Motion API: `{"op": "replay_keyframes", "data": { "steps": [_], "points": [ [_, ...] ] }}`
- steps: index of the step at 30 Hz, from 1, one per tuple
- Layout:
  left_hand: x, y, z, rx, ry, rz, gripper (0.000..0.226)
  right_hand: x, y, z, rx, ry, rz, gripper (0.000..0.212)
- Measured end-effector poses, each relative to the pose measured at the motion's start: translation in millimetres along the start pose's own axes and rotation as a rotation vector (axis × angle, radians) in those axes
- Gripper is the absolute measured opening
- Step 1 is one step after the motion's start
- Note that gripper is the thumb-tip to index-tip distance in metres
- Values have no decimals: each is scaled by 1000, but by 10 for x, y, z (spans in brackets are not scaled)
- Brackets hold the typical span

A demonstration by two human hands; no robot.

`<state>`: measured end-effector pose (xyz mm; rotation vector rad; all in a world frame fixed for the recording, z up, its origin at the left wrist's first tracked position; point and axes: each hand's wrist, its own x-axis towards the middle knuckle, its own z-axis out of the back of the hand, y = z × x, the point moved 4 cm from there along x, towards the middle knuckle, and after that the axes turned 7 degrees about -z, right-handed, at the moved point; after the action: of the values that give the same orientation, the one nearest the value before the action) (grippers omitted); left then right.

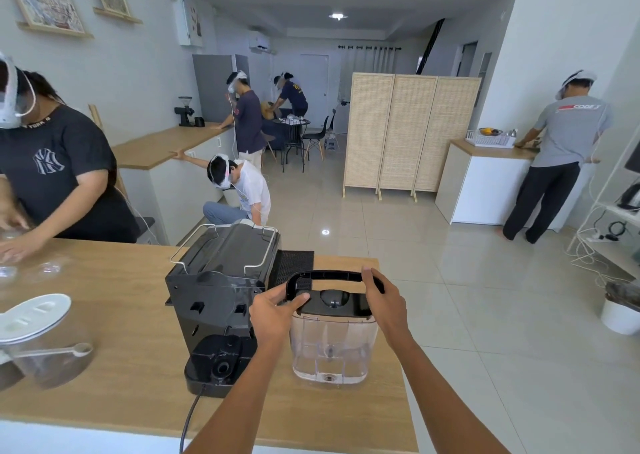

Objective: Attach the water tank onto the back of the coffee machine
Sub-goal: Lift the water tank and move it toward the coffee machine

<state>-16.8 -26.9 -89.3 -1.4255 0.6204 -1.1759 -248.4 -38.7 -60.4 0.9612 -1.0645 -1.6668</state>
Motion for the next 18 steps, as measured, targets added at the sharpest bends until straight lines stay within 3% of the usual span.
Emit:
{"op": "replay_keyframes", "data": {
  "steps": [14,18],
  "points": [
    [3,-9,5,35,-16,-35,37,-16,26,-30,118,-11,-106,62],
    [6,-93,2,85,124,-41,24,1,-12,-66,87,64,-96,92]
  ]
}}
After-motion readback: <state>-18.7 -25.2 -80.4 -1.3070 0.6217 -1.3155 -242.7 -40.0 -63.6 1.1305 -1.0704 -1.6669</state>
